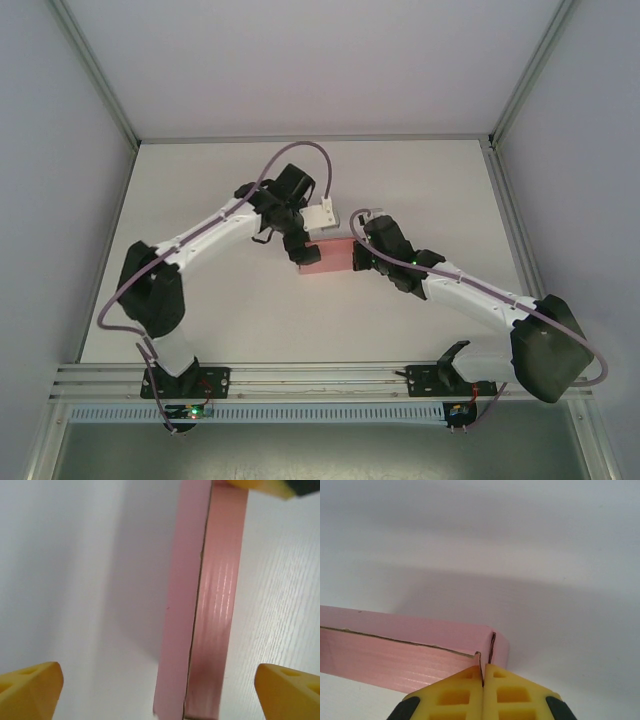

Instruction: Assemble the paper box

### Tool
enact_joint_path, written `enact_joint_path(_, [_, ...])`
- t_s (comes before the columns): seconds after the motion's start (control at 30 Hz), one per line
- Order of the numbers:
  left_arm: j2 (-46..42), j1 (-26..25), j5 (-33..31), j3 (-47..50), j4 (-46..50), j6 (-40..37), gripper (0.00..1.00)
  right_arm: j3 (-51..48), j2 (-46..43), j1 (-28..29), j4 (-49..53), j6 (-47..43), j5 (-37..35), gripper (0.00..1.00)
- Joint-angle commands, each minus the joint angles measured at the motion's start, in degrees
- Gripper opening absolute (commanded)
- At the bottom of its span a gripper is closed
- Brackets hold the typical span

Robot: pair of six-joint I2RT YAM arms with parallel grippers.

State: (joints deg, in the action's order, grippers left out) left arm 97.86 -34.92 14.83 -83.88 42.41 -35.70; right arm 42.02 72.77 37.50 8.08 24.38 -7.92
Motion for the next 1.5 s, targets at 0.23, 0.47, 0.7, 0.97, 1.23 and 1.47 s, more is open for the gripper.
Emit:
enact_joint_path(0.23, [-10.6,-0.6,-13.2,10.6,-3.8,25.6,0.84,3.8,1.4,1.5,5.2,4.3,-3.1,0.00])
enact_joint_path(0.47, [-7.5,-0.7,-12.6,10.8,-5.4,28.8,0.54,5.3,3.9,1.5,6.8,4.4,-2.7,0.00])
enact_joint_path(0.7, [-4.0,-0.7,-10.3,6.5,-2.5,31.1,0.26,5.2,3.9,1.5,7.7,4.9,-3.7,0.00])
enact_joint_path(0.97, [-2.6,-0.7,-10.2,2.6,0.3,38.5,0.00,6.0,5.0,2.3,8.9,4.8,-8.1,0.00])
enact_joint_path(1.23, [1.4,0.2,-3.1,-3.7,4.3,52.2,0.00,9.8,7.2,7.2,13.3,4.8,-20.7,0.00])
enact_joint_path(1.47, [3.7,3.5,5.6,-7.4,7.0,61.7,0.00,11.4,9.5,10.3,13.7,3.6,-26.2,0.00])
